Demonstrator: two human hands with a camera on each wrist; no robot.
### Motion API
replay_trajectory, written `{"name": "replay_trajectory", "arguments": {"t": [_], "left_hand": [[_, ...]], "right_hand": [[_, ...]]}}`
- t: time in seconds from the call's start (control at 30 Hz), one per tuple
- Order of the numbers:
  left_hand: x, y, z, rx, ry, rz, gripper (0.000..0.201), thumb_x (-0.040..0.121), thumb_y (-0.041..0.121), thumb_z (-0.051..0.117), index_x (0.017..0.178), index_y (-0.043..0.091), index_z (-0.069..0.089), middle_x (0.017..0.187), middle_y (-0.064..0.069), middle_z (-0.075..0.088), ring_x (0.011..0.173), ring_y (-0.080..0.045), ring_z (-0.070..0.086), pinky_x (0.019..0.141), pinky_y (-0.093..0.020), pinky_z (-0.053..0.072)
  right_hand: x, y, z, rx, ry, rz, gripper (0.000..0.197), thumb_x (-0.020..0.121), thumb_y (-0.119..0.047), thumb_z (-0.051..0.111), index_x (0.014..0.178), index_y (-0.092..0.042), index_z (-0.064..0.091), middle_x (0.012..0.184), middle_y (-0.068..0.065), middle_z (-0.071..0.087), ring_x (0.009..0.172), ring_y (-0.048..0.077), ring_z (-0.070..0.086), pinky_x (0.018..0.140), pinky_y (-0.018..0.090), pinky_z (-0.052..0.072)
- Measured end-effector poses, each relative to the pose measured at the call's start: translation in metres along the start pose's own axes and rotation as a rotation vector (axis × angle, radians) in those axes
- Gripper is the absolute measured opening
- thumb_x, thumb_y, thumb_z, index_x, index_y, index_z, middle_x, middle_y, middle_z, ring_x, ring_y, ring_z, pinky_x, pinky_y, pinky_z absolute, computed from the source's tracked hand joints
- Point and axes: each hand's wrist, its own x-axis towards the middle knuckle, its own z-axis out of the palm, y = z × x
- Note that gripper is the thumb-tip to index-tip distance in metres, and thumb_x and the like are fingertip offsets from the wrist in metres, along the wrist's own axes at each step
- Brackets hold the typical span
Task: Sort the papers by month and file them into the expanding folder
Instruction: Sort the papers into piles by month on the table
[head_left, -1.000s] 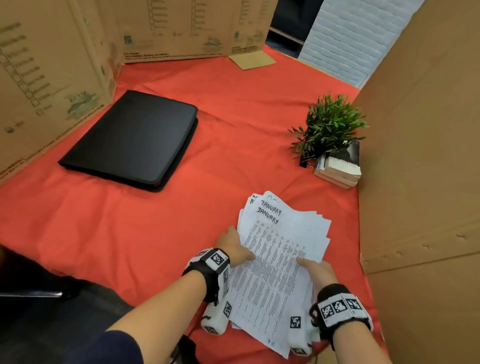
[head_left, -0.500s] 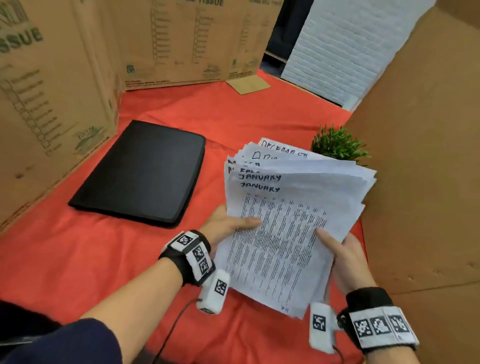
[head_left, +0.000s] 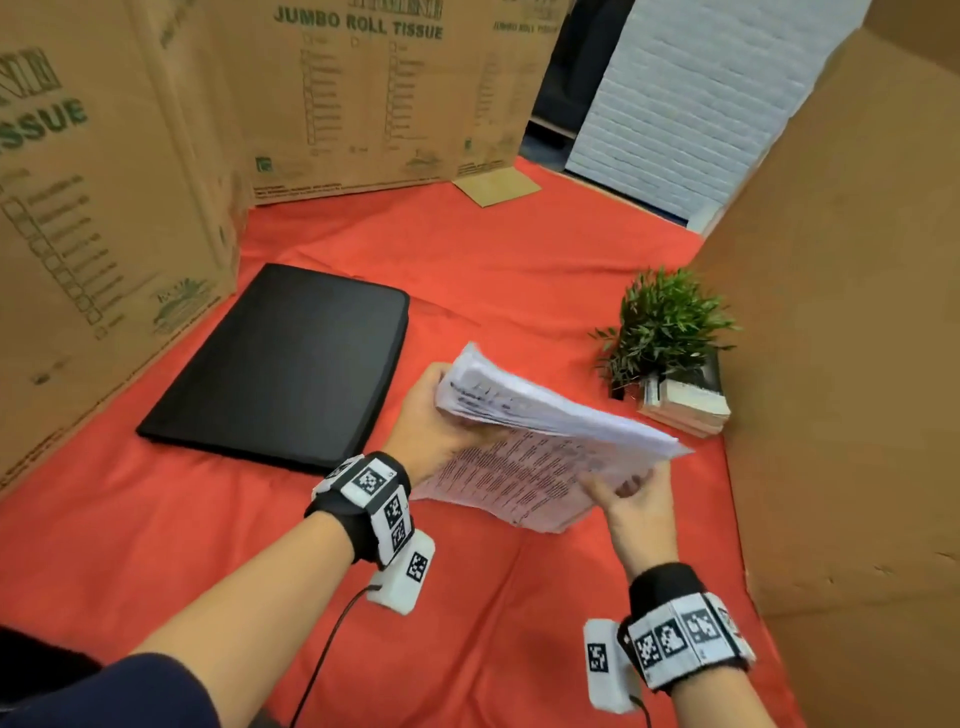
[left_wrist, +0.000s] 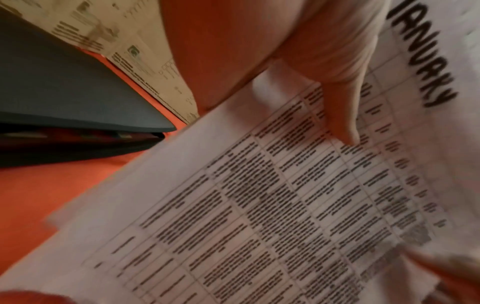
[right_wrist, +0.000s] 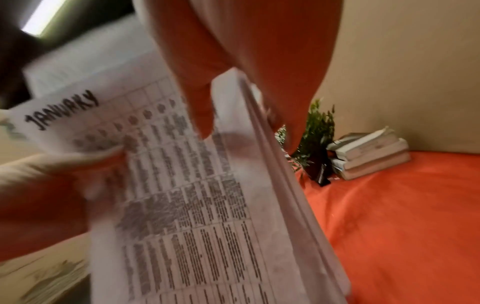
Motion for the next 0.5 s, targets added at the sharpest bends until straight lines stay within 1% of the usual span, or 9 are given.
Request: {"name": "replay_trajectory", "arguments": {"t": [0.07, 0.1, 0.17, 0.2, 0.27, 0.33, 0.37, 0.43, 0.5], "left_hand": [[0.002, -0.004, 0.000, 0.055, 0.044, 0.022, 0.056, 0.066, 0.013, 0.090, 0.111, 0.006, 0.058, 0.105, -0.003, 0.069, 0.096, -0.011, 0.067, 0.082, -0.030, 0.055], [0.004, -0.005, 0.000, 0.062, 0.057, 0.027, 0.056, 0.066, 0.014, 0.090, 0.111, 0.006, 0.059, 0.105, -0.002, 0.069, 0.096, -0.010, 0.067, 0.081, -0.028, 0.054], [0.006, -0.004, 0.003, 0.036, 0.051, 0.002, 0.067, 0.058, 0.020, 0.095, 0.113, 0.006, 0.061, 0.109, -0.005, 0.071, 0.100, -0.016, 0.068, 0.081, -0.030, 0.056], [0.007, -0.002, 0.005, 0.016, 0.058, -0.011, 0.069, 0.057, 0.018, 0.095, 0.115, 0.005, 0.061, 0.110, -0.007, 0.071, 0.101, -0.018, 0.069, 0.081, -0.030, 0.057], [0.005, 0.002, 0.009, -0.051, 0.082, -0.013, 0.063, 0.061, 0.004, 0.090, 0.118, 0.002, 0.061, 0.110, -0.008, 0.071, 0.098, -0.014, 0.069, 0.076, -0.021, 0.055], [0.002, 0.005, 0.012, -0.076, 0.081, -0.016, 0.055, 0.066, -0.005, 0.084, 0.117, 0.001, 0.063, 0.108, -0.007, 0.072, 0.094, -0.008, 0.069, 0.074, -0.014, 0.052], [0.002, 0.005, 0.012, -0.068, 0.066, -0.018, 0.054, 0.067, -0.005, 0.084, 0.116, 0.003, 0.064, 0.107, -0.006, 0.072, 0.094, -0.008, 0.069, 0.074, -0.013, 0.051], [0.001, 0.004, 0.011, -0.005, 0.015, -0.046, 0.048, 0.066, 0.001, 0.086, 0.110, 0.009, 0.068, 0.101, 0.001, 0.074, 0.093, -0.006, 0.069, 0.075, -0.013, 0.050], [0.001, 0.002, 0.009, 0.092, 0.004, -0.072, 0.030, 0.069, 0.004, 0.086, 0.090, 0.017, 0.069, 0.081, 0.011, 0.073, 0.077, 0.005, 0.067, 0.069, -0.010, 0.047]], "right_hand": [[0.003, -0.002, -0.006, -0.026, 0.082, -0.070, 0.074, 0.077, 0.001, 0.075, 0.138, -0.013, 0.034, 0.116, 0.008, 0.061, 0.105, 0.023, 0.063, 0.094, 0.042, 0.051], [0.004, -0.006, -0.008, -0.026, 0.087, -0.118, 0.081, 0.080, 0.000, 0.072, 0.144, -0.020, 0.026, 0.119, 0.006, 0.059, 0.107, 0.020, 0.063, 0.098, 0.044, 0.049], [0.008, -0.017, -0.012, -0.073, 0.098, -0.277, 0.094, 0.082, 0.001, 0.069, 0.149, -0.035, 0.014, 0.127, 0.005, 0.052, 0.111, 0.021, 0.060, 0.097, 0.046, 0.049], [0.009, -0.023, -0.014, -0.150, 0.102, -0.375, 0.097, 0.082, 0.000, 0.068, 0.149, -0.040, 0.010, 0.131, 0.006, 0.047, 0.116, 0.021, 0.057, 0.096, 0.045, 0.050], [0.012, -0.030, -0.018, -0.400, 0.066, -0.556, 0.092, 0.085, -0.003, 0.066, 0.150, -0.041, 0.014, 0.134, 0.006, 0.040, 0.115, 0.011, 0.050, 0.092, 0.034, 0.049], [0.014, -0.031, -0.022, -0.634, -0.026, -0.649, 0.074, 0.088, -0.007, 0.064, 0.145, -0.041, 0.032, 0.130, 0.005, 0.040, 0.105, 0.002, 0.044, 0.089, 0.024, 0.044], [0.014, -0.031, -0.024, -0.683, -0.071, -0.648, 0.068, 0.089, -0.009, 0.063, 0.143, -0.042, 0.038, 0.128, 0.002, 0.041, 0.102, 0.000, 0.043, 0.089, 0.023, 0.043], [0.016, -0.029, -0.029, -0.692, -0.132, -0.638, 0.064, 0.091, -0.008, 0.060, 0.143, -0.040, 0.041, 0.117, -0.002, 0.046, 0.095, 0.000, 0.045, 0.087, 0.021, 0.042], [0.017, -0.032, -0.030, -0.603, -0.164, -0.617, 0.067, 0.092, -0.006, 0.059, 0.147, -0.035, 0.035, 0.114, -0.005, 0.050, 0.098, -0.001, 0.051, 0.087, 0.015, 0.042]]}}
